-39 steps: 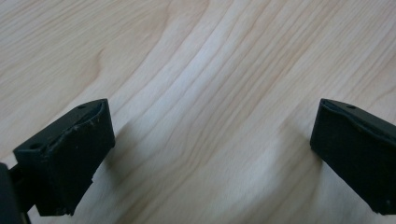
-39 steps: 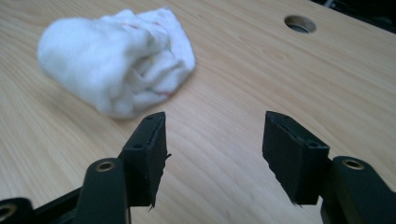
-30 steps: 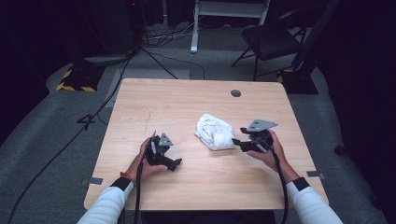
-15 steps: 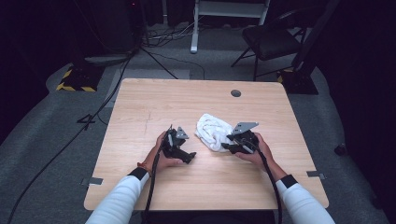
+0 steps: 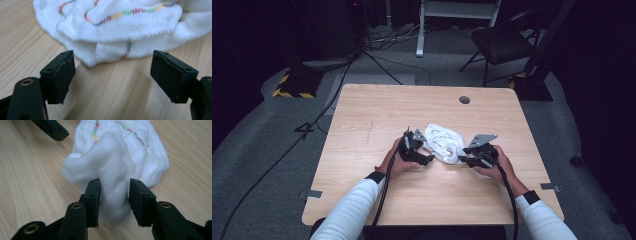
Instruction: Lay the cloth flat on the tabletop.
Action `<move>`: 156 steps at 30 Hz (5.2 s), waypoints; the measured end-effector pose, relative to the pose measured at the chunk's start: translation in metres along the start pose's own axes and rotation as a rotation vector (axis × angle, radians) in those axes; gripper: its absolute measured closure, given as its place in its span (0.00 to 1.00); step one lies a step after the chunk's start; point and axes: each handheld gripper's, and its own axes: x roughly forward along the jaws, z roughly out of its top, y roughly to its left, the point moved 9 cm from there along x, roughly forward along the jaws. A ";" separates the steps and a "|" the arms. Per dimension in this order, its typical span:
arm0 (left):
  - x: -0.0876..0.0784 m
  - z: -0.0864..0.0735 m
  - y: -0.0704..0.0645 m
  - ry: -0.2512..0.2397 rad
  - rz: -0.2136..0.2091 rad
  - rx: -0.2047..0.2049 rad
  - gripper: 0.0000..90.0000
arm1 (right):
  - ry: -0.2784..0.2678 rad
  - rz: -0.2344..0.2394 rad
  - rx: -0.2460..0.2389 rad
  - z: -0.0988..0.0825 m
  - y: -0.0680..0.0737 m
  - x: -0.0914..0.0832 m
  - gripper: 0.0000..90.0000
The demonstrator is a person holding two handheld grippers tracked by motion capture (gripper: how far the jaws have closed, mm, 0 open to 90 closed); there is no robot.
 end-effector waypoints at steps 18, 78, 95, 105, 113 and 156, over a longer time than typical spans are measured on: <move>-0.025 -0.008 -0.033 0.045 -0.111 0.206 0.90 | 0.019 -0.034 0.024 -0.017 -0.009 -0.011 0.68; -0.045 -0.035 -0.081 0.091 -0.153 0.318 0.95 | -0.136 -0.121 0.035 -0.007 -0.011 -0.061 0.93; -0.066 -0.033 -0.050 0.044 -0.039 0.189 0.56 | -0.088 -0.128 0.110 -0.034 -0.024 -0.068 0.67; -0.056 -0.014 -0.022 0.008 0.033 0.083 0.37 | -0.114 -0.147 0.116 -0.024 -0.030 -0.073 0.60; -0.018 0.023 -0.039 0.017 -0.032 0.138 0.35 | -0.074 -0.154 0.154 -0.033 -0.044 -0.069 0.60; -0.009 0.025 -0.062 0.108 -0.117 0.300 0.86 | 0.050 0.036 0.252 -0.038 -0.067 -0.019 0.60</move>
